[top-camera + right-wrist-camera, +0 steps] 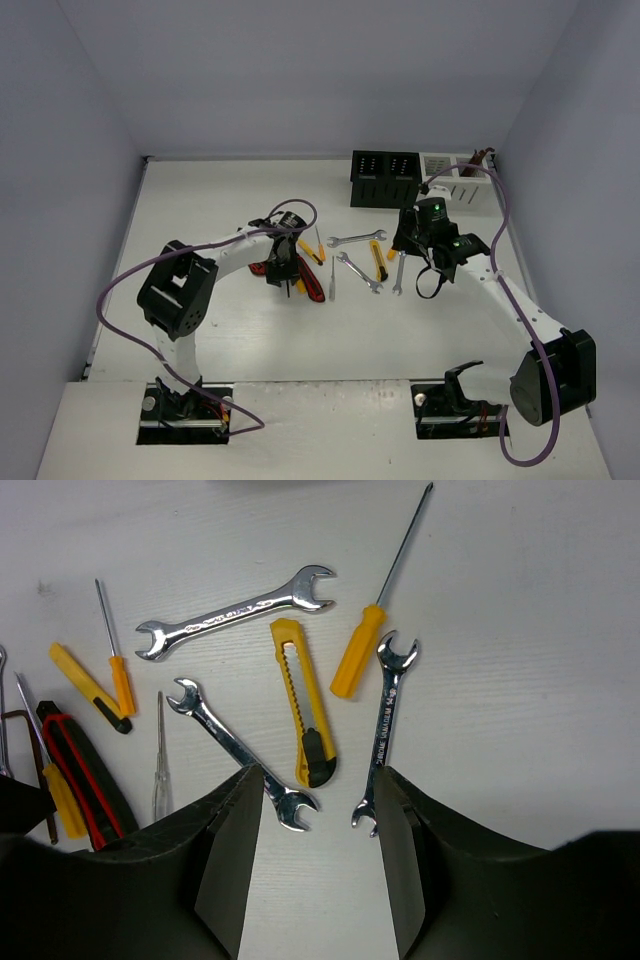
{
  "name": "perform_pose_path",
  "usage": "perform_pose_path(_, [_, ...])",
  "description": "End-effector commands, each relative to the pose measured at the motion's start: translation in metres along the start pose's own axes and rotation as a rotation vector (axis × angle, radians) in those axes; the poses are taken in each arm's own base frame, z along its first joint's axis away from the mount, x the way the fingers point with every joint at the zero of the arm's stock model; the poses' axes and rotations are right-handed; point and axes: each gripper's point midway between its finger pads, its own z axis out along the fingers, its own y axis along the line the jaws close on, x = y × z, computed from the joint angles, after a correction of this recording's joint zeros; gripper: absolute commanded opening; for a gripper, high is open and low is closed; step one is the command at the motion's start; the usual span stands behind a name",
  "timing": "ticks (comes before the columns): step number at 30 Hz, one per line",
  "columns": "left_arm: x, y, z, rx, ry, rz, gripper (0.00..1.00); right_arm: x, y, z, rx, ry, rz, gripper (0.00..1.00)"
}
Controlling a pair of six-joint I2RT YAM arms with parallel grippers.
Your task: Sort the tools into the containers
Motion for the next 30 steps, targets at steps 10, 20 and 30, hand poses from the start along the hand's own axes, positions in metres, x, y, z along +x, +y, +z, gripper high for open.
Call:
perform_pose_path(10, [0.031,0.015,0.024,-0.070,0.070,0.001,0.15,-0.015,0.002,-0.004,-0.006,-0.052,0.028,0.46])
perform_pose_path(20, [0.012,0.013,-0.013,-0.025,-0.030,0.042,0.00,-0.029,0.021,-0.009,-0.081,-0.060,0.042,0.46])
perform_pose_path(30, [-0.041,-0.016,-0.124,0.205,-0.349,0.184,0.00,-0.062,0.084,-0.037,-0.345,-0.059,0.101,0.46])
